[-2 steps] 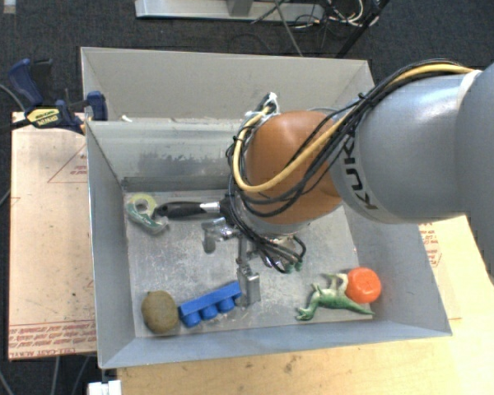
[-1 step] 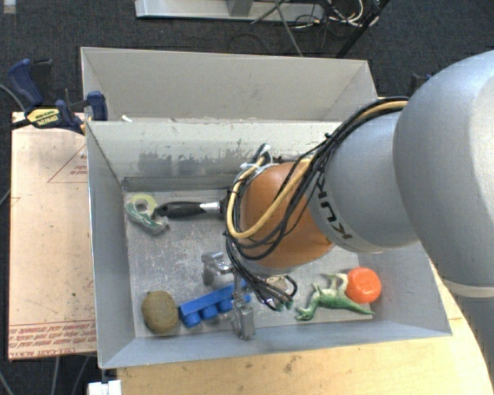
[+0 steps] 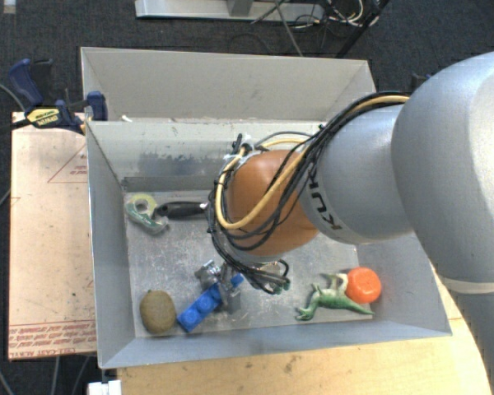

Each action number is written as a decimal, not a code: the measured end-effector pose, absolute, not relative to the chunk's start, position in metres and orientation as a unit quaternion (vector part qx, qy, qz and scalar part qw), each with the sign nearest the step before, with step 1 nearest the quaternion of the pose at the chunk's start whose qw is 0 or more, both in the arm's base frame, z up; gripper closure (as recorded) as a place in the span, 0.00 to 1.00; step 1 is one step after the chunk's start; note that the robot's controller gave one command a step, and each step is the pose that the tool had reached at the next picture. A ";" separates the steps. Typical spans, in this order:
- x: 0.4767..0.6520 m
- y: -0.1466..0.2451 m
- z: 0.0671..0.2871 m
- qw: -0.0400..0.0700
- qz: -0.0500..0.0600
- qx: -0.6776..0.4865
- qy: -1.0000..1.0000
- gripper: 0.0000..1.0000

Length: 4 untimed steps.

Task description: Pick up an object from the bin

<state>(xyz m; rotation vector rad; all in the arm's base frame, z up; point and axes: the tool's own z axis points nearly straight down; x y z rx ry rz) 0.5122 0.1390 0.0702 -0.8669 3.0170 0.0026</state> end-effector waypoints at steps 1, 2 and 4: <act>0.512 0.139 0.070 0.001 0.001 -0.276 0.961 1.00; 0.511 0.139 0.074 -0.001 0.001 -0.276 0.961 1.00; 0.510 0.139 0.111 -0.002 0.001 -0.276 0.961 1.00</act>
Offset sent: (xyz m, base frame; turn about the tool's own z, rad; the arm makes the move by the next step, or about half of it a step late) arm -0.0001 -0.0001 0.0666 0.0000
